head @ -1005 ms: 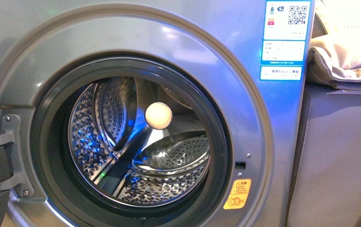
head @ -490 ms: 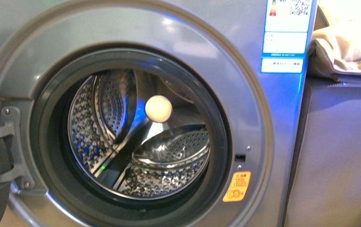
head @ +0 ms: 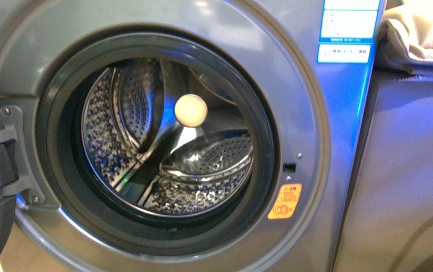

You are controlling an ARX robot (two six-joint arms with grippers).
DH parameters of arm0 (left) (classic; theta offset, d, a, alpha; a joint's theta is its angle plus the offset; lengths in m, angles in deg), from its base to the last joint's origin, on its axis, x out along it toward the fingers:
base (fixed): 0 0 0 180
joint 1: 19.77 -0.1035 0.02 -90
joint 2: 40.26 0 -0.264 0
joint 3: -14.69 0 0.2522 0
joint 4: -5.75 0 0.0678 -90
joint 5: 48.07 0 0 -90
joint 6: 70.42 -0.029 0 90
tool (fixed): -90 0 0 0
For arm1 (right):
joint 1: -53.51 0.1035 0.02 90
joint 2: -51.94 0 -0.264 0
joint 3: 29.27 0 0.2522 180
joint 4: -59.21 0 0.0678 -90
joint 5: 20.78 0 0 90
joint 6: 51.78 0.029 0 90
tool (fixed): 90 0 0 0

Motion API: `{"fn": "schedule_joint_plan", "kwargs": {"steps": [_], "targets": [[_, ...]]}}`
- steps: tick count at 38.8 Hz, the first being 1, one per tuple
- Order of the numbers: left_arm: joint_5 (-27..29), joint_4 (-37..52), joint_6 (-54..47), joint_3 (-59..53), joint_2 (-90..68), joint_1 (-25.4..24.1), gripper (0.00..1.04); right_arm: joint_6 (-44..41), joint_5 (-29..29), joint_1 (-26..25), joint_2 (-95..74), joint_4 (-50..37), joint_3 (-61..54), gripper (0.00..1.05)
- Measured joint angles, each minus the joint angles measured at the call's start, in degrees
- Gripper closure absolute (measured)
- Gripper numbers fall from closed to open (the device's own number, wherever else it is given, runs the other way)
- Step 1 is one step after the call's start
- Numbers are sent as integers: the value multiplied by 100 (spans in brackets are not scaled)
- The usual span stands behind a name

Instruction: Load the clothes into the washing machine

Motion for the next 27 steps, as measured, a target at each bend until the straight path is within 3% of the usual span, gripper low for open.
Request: {"fn": "schedule_joint_plan", "kwargs": {"steps": [8, 12, 18, 27], "targets": [[0, 0, 0, 0, 0, 0, 7, 822, -599, 149, 640, -72, -262, 8], [0, 0, 0, 0, 0, 0, 7, 1327, -997, 142, 1687, 354, -581, 8], [0, 0, 0, 0, 0, 0, 7, 1565, -977, 28, 2223, 951, -481, 8], [0, 0, 0, 0, 0, 0, 7, 1858, -522, -11, 1578, 1213, 142, 8]]}}
